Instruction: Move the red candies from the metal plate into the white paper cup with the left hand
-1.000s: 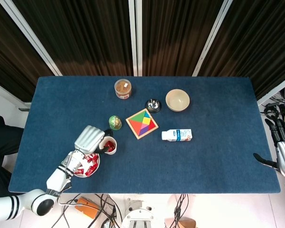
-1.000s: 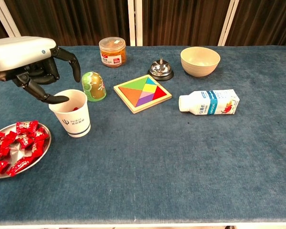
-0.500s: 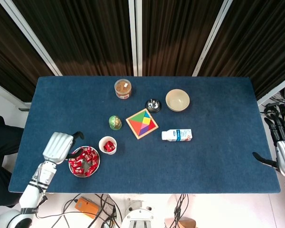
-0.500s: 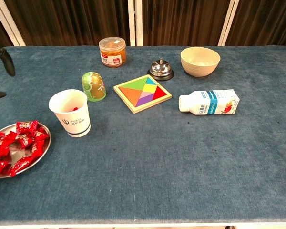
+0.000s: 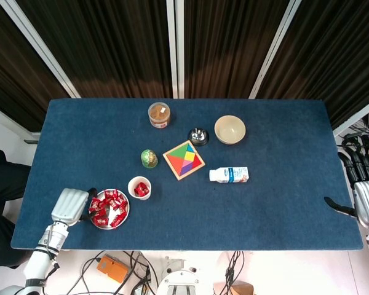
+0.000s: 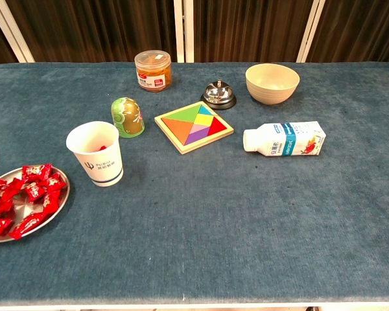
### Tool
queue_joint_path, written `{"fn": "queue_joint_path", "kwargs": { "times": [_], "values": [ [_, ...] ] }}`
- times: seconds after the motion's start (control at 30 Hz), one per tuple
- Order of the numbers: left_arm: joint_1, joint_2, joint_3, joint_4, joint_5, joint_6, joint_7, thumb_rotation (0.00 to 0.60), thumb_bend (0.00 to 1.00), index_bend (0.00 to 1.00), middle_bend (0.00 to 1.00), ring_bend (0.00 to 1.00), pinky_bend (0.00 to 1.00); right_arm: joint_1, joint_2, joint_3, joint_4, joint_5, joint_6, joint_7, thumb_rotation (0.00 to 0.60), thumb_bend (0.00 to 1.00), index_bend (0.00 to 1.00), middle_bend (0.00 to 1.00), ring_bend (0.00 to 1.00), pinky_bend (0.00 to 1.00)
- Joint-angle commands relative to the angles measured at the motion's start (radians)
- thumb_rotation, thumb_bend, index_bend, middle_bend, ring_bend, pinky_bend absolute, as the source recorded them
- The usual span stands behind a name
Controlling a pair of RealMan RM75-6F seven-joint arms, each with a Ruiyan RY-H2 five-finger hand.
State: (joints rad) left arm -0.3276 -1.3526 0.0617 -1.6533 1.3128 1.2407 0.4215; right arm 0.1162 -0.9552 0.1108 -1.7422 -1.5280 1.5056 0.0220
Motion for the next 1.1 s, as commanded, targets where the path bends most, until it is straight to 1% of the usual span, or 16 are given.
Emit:
{"fn": "queue_joint_path", "kwargs": {
  "times": [0.03, 0.37, 1.1],
  "values": [
    [0.0, -0.009, -0.004, 0.011, -0.007, -0.01, 0.003, 0.6, 0.15, 0.44, 0.94, 0.95, 0.94, 0.0, 0.0, -0.001, 0.0, -0.001, 0.0, 0.0, 0.6, 0.24, 0.0, 0.03, 0.0, 0.07],
    [-0.004, -0.019, -0.014, 0.04, -0.033, -0.043, 0.04, 0.6, 0.15, 0.44, 0.94, 0.95, 0.95, -0.004, 0.001, -0.002, -0.001, 0.003, 0.002, 0.0, 0.6, 0.24, 0.0, 0.03, 0.0, 0.07],
    [-0.02, -0.041, -0.027, 0.06, -0.048, -0.093, 0.056, 0.6, 0.17, 0.46, 0.94, 0.95, 0.95, 0.001, 0.0, -0.001, -0.005, 0.011, -0.006, -0.009, 0.6, 0.24, 0.0, 0.03, 0.0, 0.07]
  ]
}}
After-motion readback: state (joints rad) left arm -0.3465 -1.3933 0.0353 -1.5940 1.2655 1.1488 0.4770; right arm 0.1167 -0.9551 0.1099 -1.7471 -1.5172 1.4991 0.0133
